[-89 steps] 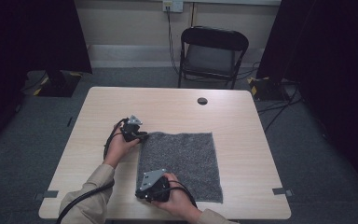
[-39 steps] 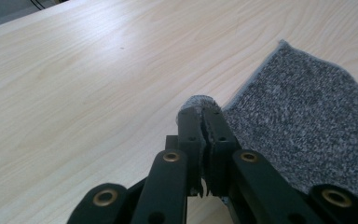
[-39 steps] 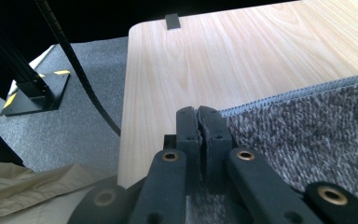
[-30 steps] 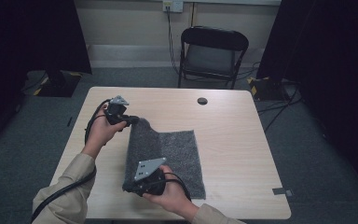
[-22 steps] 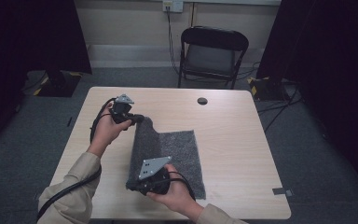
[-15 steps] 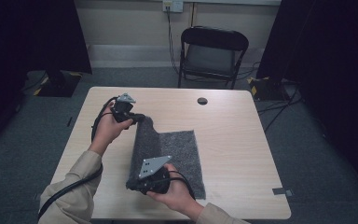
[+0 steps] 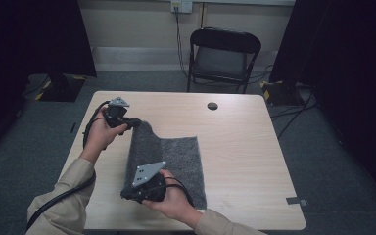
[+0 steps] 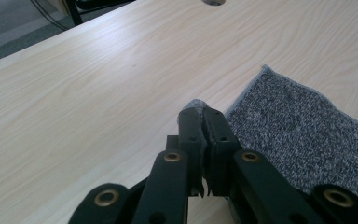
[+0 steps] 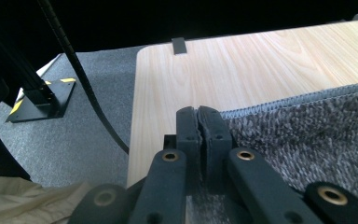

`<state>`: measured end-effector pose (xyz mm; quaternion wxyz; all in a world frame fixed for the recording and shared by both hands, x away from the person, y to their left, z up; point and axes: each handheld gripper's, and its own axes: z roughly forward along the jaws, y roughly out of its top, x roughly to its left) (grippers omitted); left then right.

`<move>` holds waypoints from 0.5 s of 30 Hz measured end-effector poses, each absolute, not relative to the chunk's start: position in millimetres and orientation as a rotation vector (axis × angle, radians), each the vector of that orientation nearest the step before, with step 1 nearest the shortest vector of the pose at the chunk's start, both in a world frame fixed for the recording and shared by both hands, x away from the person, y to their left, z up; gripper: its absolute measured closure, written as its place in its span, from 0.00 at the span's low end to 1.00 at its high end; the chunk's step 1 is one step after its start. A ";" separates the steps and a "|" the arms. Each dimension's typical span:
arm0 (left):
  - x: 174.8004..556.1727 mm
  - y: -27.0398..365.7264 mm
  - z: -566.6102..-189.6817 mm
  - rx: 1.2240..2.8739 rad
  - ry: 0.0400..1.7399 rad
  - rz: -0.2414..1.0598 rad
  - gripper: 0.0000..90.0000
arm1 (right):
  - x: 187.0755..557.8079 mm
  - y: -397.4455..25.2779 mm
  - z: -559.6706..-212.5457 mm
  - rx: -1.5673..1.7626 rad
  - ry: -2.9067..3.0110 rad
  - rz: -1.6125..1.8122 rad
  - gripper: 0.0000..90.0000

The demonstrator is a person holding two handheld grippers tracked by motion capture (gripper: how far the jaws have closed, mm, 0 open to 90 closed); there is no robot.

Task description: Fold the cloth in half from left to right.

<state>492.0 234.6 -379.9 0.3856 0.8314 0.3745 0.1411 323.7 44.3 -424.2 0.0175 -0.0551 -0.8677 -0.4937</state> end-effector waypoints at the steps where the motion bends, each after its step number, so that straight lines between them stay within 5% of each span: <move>1: 491.3 237.7 -378.8 2.121 0.957 0.362 0.97 | 323.1 47.9 -423.3 -0.167 -2.692 -1.538 0.98; 15: 488.4 234.1 -370.5 2.126 0.952 0.371 0.97 | 319.0 47.5 -421.1 -0.168 -2.667 -1.567 0.98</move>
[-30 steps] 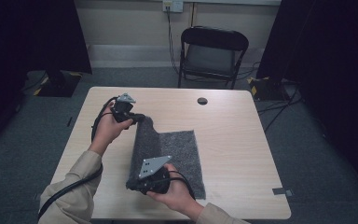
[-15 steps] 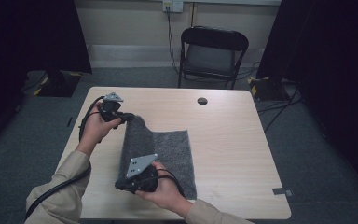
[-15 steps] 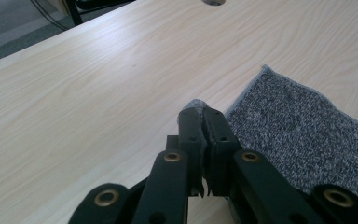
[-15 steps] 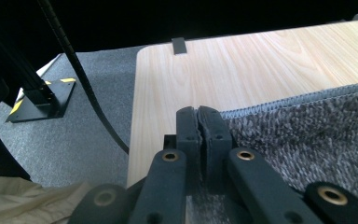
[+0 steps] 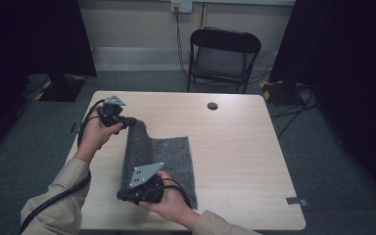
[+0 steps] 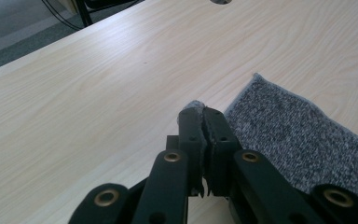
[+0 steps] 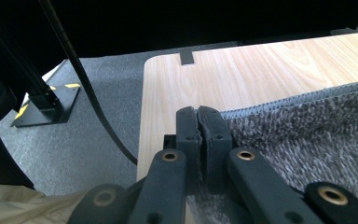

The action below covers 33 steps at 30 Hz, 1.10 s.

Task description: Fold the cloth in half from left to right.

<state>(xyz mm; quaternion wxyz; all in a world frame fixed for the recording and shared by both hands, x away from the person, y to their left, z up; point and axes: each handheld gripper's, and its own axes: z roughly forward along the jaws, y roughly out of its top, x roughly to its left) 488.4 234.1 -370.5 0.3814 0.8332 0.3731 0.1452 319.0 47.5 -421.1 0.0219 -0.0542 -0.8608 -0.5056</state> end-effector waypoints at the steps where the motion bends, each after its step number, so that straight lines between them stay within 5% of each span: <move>1: 489.4 230.1 -371.1 2.126 0.947 0.373 0.97 | 319.1 45.5 -421.1 -0.173 -2.667 -1.568 0.98; 33: 513.3 136.4 -410.4 2.214 0.852 0.289 0.97 | 322.4 -28.5 -447.6 -0.361 -2.674 -1.574 0.97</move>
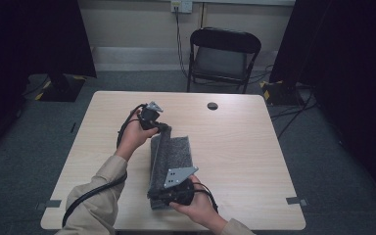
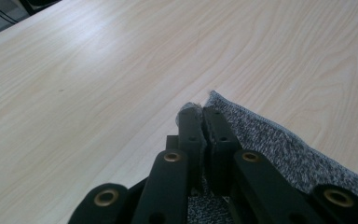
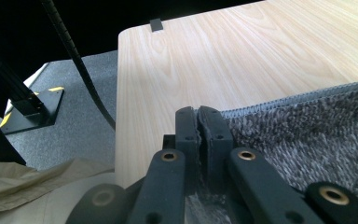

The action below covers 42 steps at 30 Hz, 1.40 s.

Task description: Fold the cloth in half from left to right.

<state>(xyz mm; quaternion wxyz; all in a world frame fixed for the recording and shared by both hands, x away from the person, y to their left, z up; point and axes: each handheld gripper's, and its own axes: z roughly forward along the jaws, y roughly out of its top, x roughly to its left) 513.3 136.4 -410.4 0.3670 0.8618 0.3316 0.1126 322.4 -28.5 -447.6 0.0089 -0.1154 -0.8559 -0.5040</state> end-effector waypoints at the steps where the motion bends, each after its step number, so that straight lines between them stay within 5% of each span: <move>1: 514.1 134.8 -411.6 2.218 0.846 0.289 0.97 | 322.6 -30.7 -448.7 -0.370 -2.676 -1.571 0.97; 42: 525.4 80.9 -440.8 2.247 0.823 0.249 0.92 | 323.9 -91.5 -473.7 -0.547 -2.716 -1.530 0.95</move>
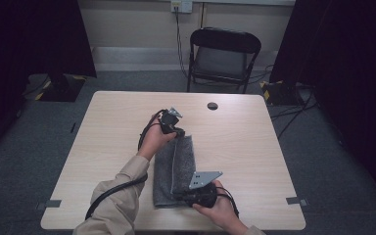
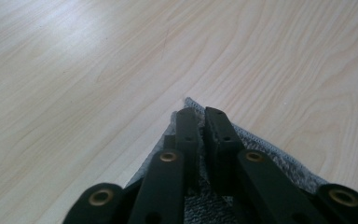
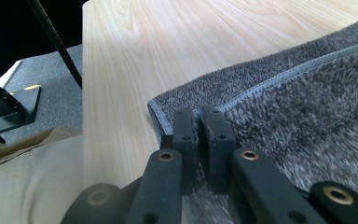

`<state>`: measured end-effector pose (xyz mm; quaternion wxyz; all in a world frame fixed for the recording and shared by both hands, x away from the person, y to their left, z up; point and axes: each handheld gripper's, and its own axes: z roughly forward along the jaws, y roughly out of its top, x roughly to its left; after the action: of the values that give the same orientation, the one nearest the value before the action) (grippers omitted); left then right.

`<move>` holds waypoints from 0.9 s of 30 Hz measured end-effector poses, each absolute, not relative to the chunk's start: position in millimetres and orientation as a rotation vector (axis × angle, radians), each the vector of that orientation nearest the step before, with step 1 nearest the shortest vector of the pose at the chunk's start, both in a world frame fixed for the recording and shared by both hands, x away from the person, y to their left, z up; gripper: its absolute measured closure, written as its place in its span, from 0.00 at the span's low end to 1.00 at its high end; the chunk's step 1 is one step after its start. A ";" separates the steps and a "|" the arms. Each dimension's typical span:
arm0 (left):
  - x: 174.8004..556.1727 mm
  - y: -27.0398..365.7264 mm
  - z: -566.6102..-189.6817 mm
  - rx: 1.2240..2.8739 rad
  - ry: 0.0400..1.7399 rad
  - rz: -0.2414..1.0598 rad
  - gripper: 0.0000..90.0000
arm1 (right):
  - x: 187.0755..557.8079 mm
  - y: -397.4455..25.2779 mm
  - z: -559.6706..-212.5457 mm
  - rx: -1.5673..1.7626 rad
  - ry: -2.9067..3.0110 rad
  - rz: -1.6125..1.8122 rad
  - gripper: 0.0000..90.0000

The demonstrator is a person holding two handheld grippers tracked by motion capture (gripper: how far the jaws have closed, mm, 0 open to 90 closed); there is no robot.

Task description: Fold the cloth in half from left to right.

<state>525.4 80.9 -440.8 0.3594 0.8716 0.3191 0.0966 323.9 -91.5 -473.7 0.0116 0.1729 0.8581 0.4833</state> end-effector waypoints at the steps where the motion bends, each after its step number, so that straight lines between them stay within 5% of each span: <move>1: 525.6 80.2 -440.7 2.256 0.814 0.252 0.90 | 323.8 -92.6 -474.1 0.545 2.675 1.508 0.95; 11: 522.4 65.4 -443.3 2.265 0.781 0.244 0.89 | 322.3 -101.6 -481.1 0.583 2.677 1.514 0.92; 27: 512.1 65.7 -438.8 2.232 0.757 0.251 0.69 | 321.8 -119.7 -486.1 0.648 2.672 1.472 0.78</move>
<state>512.1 65.7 -438.8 0.3761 0.8725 0.2960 0.0979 321.8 -119.7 -486.1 0.0116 0.2078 0.8566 0.4721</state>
